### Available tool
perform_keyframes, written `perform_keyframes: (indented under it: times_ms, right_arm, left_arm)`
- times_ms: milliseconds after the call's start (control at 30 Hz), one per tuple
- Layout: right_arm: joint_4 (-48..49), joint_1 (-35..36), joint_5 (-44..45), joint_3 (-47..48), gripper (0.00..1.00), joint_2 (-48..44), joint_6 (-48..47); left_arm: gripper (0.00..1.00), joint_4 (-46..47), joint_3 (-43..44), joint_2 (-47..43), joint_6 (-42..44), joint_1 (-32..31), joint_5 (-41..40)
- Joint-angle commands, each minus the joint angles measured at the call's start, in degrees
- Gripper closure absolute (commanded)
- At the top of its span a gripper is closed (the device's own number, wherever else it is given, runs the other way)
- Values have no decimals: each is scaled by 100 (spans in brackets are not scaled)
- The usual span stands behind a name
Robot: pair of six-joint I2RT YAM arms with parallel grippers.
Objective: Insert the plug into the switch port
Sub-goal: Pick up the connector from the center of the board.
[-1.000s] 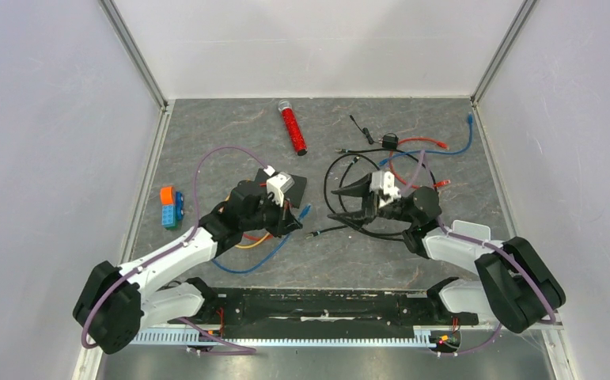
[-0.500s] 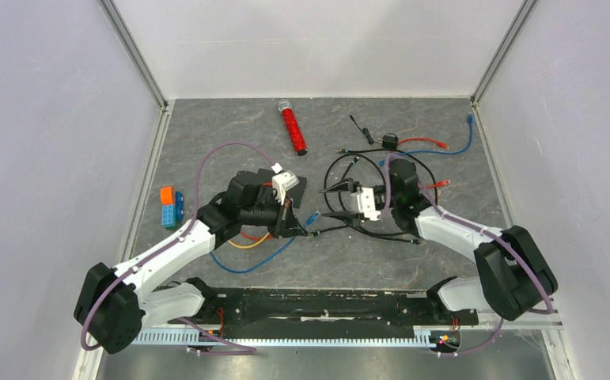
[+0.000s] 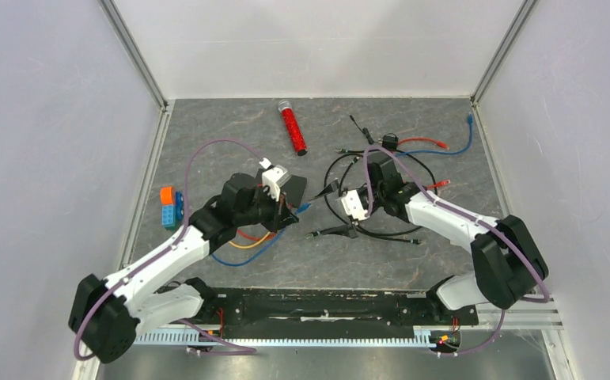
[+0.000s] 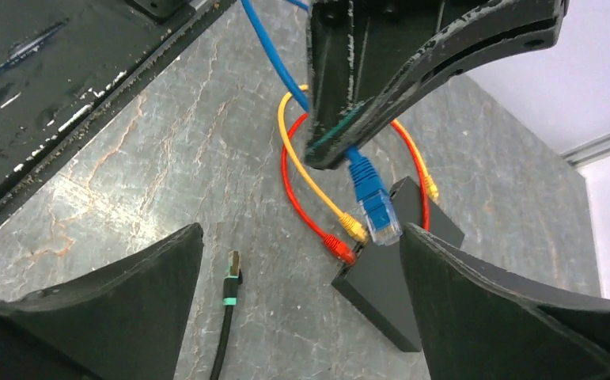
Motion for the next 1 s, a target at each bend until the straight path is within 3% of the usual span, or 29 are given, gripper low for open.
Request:
perform_keyframes:
  times_ms: [0,100,167,200,233,267,300,467,533,667,800,867,967]
  right_arm:
    - [-211,15,-795,-75,2,-557,629]
    - [33,20,-1194,-437,2,-1043,585]
    - [547,18,-1086,-561,2,-1238,1090]
    - [1334,34,-822,-632,2,-1282,1953]
    - [2418,73,-207,-856,2,-1328,3588]
    - [3621,109,1154,-1061,2,-1366,4946]
    - [3908,70,2143,-1080,2,-1349,5694]
    - [1572,-79,2953,802,2,-270,6246]
    - [1329,-133,2898,1359,2,71,6988]
    - [1561,-144,3134,1641,5,304,8746]
    - [2582,-106,2827,1425,37,507,10244]
    - [2814,-50,2840,1378,44,590,10675]
    - [2883,51,3105,1302,46,633,10903]
  left_arm:
    - [98,875,-212,-692,660,19,-1859]
    - [98,1389,-314,-941,777,-6,-2041]
    - [98,1608,-410,-955,901,-16,-2127]
    - [98,1616,-420,-933,954,-16,-2181]
    - [98,1589,-425,-910,980,-16,-2227]
    - [98,1556,-420,-907,989,-16,-2236]
    - [98,1546,-435,-922,1004,-16,-2219]
    - [98,1519,-595,-1174,1507,-301,-3194]
    - [98,1517,-594,-1216,1777,-409,-3627]
    - [98,1772,-599,-1112,2282,-606,-4229]
    - [98,1792,-462,-791,2601,-826,-4541]
    - [98,1792,-428,-683,2672,-982,-4666]
    - [98,1859,-448,-612,2645,-1108,-4763]
